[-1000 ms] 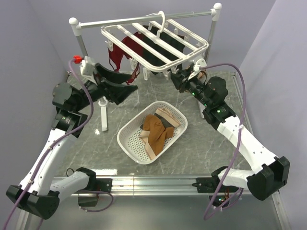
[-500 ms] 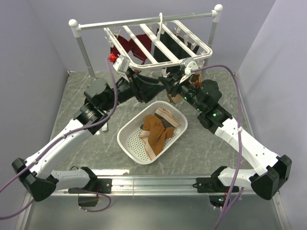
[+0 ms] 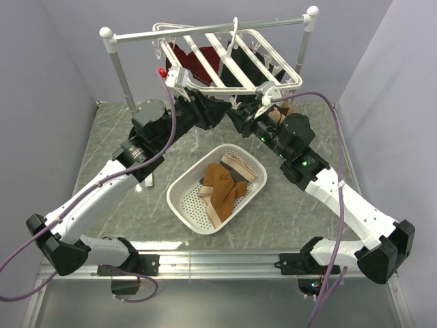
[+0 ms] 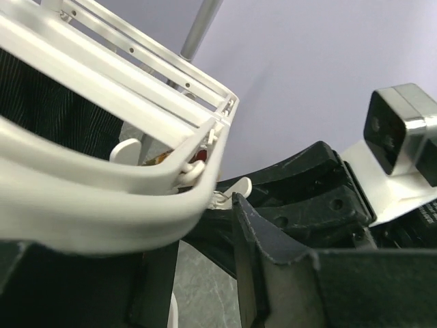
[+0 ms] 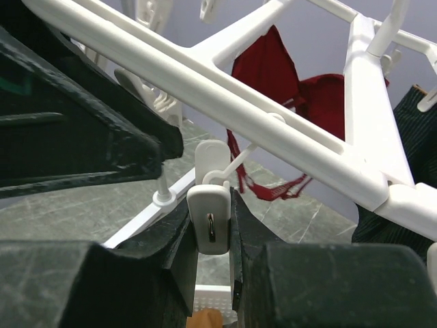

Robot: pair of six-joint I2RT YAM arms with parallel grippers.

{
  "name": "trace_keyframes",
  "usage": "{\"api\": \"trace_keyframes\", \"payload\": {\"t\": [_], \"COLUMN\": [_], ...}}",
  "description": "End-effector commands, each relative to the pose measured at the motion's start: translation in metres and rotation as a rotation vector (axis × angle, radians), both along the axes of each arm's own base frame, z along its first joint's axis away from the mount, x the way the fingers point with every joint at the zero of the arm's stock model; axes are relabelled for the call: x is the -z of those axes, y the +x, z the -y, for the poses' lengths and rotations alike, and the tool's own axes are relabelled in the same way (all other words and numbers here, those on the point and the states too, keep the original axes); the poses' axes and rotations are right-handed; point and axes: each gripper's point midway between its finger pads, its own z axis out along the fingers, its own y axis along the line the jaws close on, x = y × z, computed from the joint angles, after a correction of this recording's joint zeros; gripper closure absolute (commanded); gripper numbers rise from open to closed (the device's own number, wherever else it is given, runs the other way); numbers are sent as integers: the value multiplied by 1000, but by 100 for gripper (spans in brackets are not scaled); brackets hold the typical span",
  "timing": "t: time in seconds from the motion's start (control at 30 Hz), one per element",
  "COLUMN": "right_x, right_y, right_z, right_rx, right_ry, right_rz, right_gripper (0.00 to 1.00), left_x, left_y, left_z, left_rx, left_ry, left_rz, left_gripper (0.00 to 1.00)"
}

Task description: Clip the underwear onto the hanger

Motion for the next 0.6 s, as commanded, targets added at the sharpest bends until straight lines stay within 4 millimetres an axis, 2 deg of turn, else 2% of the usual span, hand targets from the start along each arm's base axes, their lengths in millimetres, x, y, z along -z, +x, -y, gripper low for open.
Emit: {"api": "trace_keyframes", "payload": {"t": [0.0,0.17,0.43,0.5,0.53,0.57], "right_x": [-12,-9,-10,-8,-8,-7], "right_y": [-15,-17,-16,-12,-11,-11], "right_z": [-12,-14,-18,-17,-16,-17], "right_rx": [-73,-77,-67,-44,-40,-40], "right_ry": [7,0,6,23,27,43], "right_rz": [15,12,-5,-32,-34,-56], "right_gripper": [100,100,100,100,100,100], "left_x": [-21,-16,-18,-16,-24,-25], "left_y": [4,8,9,6,-2,-1], "left_z": [-1,3,5,3,-4,-10], "left_rx": [-28,-28,-21,-16,-14,-43], "left_ry": [-44,-51,-113,-151,-175,-189], "left_rz": [15,-12,-42,-10,22,36], "left_gripper": [60,60,64,59,57,55]}}
